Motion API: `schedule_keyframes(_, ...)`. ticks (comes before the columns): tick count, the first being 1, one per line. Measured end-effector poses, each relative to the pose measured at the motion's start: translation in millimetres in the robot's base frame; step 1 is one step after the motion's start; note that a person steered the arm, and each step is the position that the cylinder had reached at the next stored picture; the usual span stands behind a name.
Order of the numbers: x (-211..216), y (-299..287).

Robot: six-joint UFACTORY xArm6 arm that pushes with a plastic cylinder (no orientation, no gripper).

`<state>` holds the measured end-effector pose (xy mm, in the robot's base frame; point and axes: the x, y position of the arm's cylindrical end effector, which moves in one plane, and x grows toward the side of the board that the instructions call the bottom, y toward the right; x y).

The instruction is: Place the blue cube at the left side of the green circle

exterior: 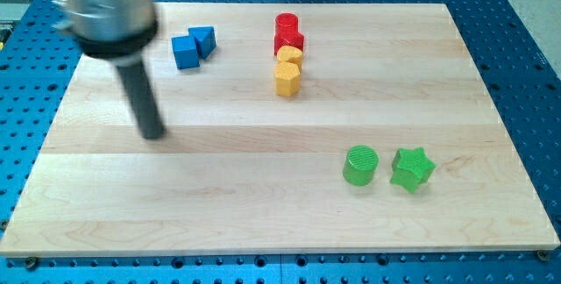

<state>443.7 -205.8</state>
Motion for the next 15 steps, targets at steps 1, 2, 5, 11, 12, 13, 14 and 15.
schedule_keyframes(1,-86.9,-29.0)
schedule_keyframes(2,-158.4,19.4)
schedule_keyframes(5,-52.1,59.6)
schedule_keyframes(11,17.6,187.4)
schedule_keyframes(12,42.7,194.5)
schedule_keyframes(13,17.9,209.7)
schedule_keyframes(14,33.8,223.7)
schedule_keyframes(15,56.1,231.7)
